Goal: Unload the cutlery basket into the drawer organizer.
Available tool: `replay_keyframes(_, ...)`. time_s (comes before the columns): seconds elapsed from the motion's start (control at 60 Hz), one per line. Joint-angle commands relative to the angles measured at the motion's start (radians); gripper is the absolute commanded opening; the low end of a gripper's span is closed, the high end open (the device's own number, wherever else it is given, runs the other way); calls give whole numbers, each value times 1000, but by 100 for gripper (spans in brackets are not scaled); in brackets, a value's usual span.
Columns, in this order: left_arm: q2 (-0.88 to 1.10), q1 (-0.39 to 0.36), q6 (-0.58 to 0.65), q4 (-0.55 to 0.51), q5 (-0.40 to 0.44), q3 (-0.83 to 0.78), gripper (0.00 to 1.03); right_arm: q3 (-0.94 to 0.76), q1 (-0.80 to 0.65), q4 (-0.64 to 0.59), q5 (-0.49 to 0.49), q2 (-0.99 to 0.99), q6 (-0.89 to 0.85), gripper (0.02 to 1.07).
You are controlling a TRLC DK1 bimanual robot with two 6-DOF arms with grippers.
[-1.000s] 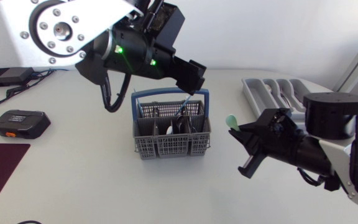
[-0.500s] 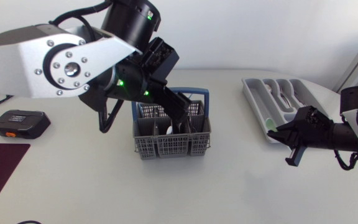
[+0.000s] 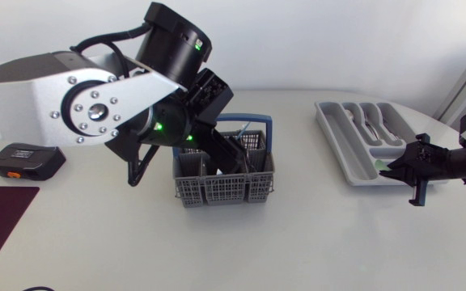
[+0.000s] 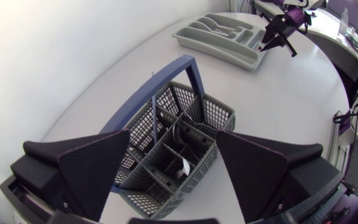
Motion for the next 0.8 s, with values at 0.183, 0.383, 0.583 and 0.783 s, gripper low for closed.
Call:
replay_keyframes(0.183, -17, -7, 25, 7, -4, -45, 96, 146, -48, -45, 95, 133, -205, 8)
replay_keyframes(0.383, -20, -7, 28, 7, -4, -54, 96, 218, -55, -48, 172, 196, -249, 8)
replay_keyframes(0.583, -23, -7, 35, 7, -19, -62, 96, 241, -40, -42, 281, 222, -295, 16)
replay_keyframes(0.783, -27, -7, 40, 7, -22, -76, 96, 250, -23, 20, 319, 231, -300, 17)
